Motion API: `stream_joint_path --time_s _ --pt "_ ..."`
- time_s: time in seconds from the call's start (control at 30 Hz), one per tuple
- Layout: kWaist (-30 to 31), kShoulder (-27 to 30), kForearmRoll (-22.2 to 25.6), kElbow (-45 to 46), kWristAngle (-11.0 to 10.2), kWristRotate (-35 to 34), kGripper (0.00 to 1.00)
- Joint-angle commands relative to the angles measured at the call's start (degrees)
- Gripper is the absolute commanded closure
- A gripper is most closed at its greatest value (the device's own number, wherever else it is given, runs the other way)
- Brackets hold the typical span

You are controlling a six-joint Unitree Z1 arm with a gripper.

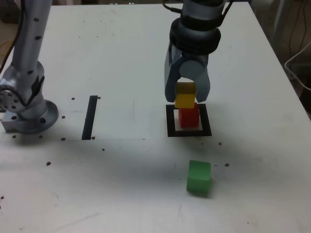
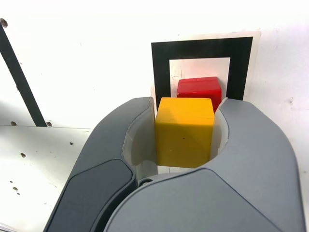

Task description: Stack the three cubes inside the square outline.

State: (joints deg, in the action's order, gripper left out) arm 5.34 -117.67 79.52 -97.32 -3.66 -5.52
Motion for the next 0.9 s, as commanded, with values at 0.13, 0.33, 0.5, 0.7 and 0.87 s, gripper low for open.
stream_joint_path --time_s 0.13,0.33,0.5,0.7,0.87 --pt "-0.1 -1.4 -0.5 -0.6 0.5 0.0 0.79" --pt "-0.1 -1.6 -0.6 -0.7 0.2 0.0 0.79" --pt "-0.1 -1.7 -0.9 -0.6 0.1 0.0 0.76" --pt "-0.1 -1.8 -1.4 -0.2 0.4 0.1 0.67" --pt "-0.2 -1.9 -1.8 0.4 0.2 0.2 0.57"
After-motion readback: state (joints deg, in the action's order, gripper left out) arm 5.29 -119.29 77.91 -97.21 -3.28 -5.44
